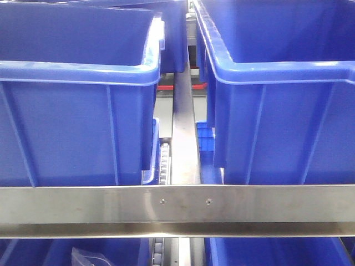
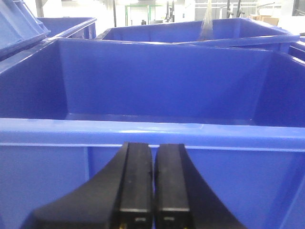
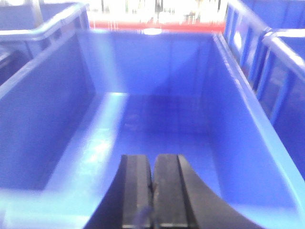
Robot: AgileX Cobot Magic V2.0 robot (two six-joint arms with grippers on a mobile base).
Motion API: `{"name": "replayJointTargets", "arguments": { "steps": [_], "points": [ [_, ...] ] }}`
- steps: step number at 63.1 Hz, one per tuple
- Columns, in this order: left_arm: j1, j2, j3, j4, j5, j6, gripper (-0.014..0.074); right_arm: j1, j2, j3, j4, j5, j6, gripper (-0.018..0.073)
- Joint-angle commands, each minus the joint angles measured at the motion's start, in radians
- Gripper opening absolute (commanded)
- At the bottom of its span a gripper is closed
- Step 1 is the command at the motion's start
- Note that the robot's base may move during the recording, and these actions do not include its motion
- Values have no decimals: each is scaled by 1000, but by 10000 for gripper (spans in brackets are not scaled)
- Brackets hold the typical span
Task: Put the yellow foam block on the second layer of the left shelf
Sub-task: 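Lower the cube into the blue bin and open the right gripper, then raise the empty right gripper out of the bin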
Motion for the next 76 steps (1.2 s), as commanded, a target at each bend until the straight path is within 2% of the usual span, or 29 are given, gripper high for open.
{"name": "replayJointTargets", "arguments": {
  "steps": [1, 14, 46, 53, 60, 76],
  "points": [
    [-8, -18, 25, -6, -80, -3, 124, -4, -85, 17, -10, -65, -1, 55],
    [-8, -18, 25, -6, -80, -3, 124, -4, -203, 49, -10, -56, -1, 55],
    [-8, -18, 25, -6, -80, -3, 124, -4, -205, 51, -10, -59, -1, 55],
    [-8, -18, 25, -6, -80, -3, 124, -4, -205, 89, -10, -107, -1, 55],
    [-8, -18, 25, -6, -80, -3, 124, -4, -212, 170, -10, -270, -1, 55],
    [-8, -18, 25, -6, -80, -3, 124, -4, -223, 165, -10, -167, -1, 55]
  ]
}}
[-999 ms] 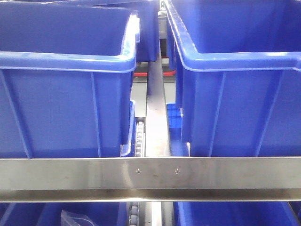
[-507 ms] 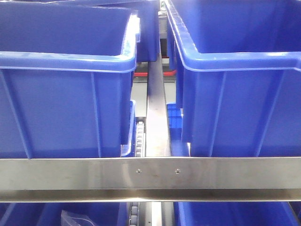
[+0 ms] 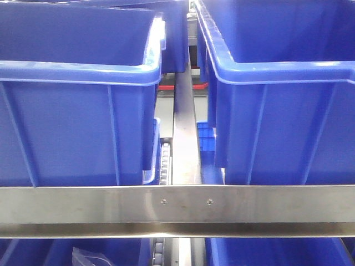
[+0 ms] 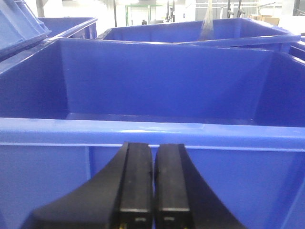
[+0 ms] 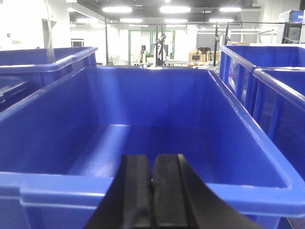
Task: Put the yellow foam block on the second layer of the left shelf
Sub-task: 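Raise the empty right gripper out of the bin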
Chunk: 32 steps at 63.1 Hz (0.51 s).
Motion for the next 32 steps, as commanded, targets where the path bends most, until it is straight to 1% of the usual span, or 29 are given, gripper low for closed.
{"name": "replayJointTargets", "arguments": {
  "steps": [1, 10, 32],
  "points": [
    [-8, -18, 25, -6, -80, -3, 124, -4, 6, -18, -10, -37, -1, 55],
    [-8, -18, 25, -6, -80, -3, 124, -4, 3, -17, -10, 28, -1, 55],
    [-8, -18, 25, -6, -80, -3, 124, -4, -88, -17, -10, 55, -1, 55]
  ]
}}
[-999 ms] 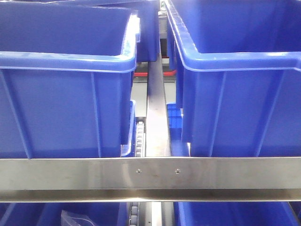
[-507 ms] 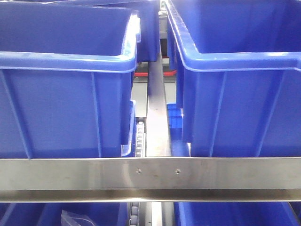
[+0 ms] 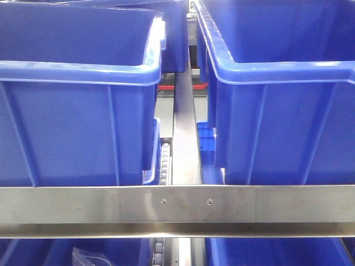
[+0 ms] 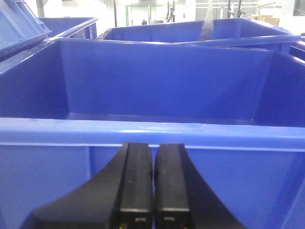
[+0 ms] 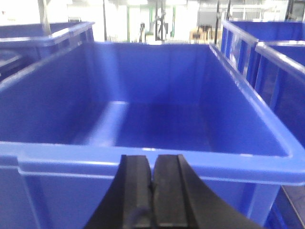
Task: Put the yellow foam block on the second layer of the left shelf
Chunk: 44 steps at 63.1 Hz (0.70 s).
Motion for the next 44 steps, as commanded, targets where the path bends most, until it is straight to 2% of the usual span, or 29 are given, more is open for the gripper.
{"name": "replayJointTargets", "arguments": {
  "steps": [1, 44],
  "points": [
    [-8, -18, 25, -6, -80, -3, 124, -4, -22, -23, -10, -69, -1, 55],
    [-8, -18, 25, -6, -80, -3, 124, -4, -22, -24, -10, -60, -1, 55]
  ]
}}
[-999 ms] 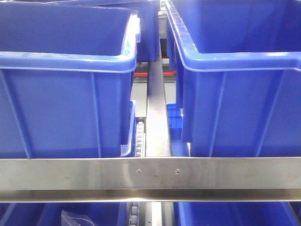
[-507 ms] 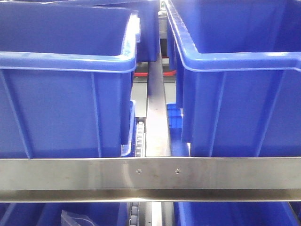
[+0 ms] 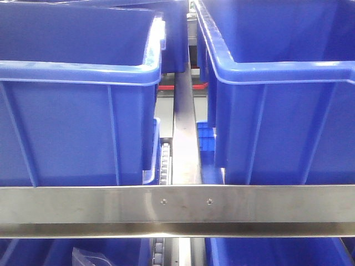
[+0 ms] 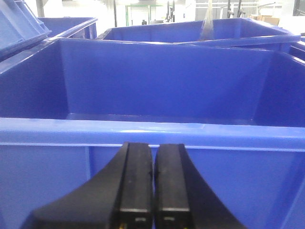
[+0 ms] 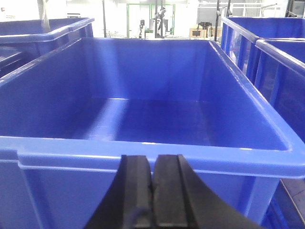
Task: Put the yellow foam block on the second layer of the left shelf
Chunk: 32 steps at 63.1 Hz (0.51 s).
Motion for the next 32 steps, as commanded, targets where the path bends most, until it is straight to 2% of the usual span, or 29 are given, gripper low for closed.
{"name": "replayJointTargets", "arguments": {
  "steps": [1, 32],
  "points": [
    [-8, -18, 25, -6, -80, -3, 124, -4, -18, -24, -10, -82, -1, 55],
    [-8, -18, 25, -6, -80, -3, 124, -4, -18, -24, -10, -82, -1, 55]
  ]
}}
